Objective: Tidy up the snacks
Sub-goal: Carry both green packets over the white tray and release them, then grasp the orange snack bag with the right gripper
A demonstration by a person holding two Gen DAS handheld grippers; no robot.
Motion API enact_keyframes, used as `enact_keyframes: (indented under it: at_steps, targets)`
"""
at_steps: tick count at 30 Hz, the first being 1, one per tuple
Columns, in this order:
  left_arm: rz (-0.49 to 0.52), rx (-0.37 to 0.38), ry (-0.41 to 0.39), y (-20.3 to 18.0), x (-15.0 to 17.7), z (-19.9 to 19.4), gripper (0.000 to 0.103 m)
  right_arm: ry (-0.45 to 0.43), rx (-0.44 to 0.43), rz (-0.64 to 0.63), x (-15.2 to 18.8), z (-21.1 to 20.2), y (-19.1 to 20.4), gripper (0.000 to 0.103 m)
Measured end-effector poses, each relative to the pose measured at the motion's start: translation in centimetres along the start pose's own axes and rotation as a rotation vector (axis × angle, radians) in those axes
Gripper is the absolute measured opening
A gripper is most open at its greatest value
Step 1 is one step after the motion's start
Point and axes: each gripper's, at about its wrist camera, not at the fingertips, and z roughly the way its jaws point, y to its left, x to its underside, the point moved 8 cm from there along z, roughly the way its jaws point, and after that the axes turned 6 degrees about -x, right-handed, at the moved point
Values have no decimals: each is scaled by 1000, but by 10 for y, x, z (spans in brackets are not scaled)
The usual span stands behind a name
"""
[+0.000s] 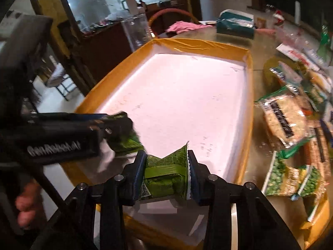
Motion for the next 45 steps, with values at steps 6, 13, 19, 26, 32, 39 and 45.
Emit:
enact_keyframes:
  at_steps: [6,13,19,26,32,39,45]
  targets:
    - [-34,-19,-117,-4,10,-36,73,-159,-74,61,7,-55,-14,73]
    - [-7,-1,-205,-73,66,-77,79,-284,-79,90,53,-135,-44,74]
    - [85,30,-178,-150,89,-89,79,-359,-48,223,106,-184,-92,79]
    - [174,48,-192,-196,105,-107,80,-405,-116,310,129,-213,-109,79]
    - [197,58,-192,-206,112,-104,80,-395,-113,307,126,-214,-119,79]
    - [185,89,-152,-201,102,-78,80,-361,-106,287,126,-202,-136,79]
    - [213,92,-130,-199,89,-52,80,-294,-85,261,104,-175,-163,79]
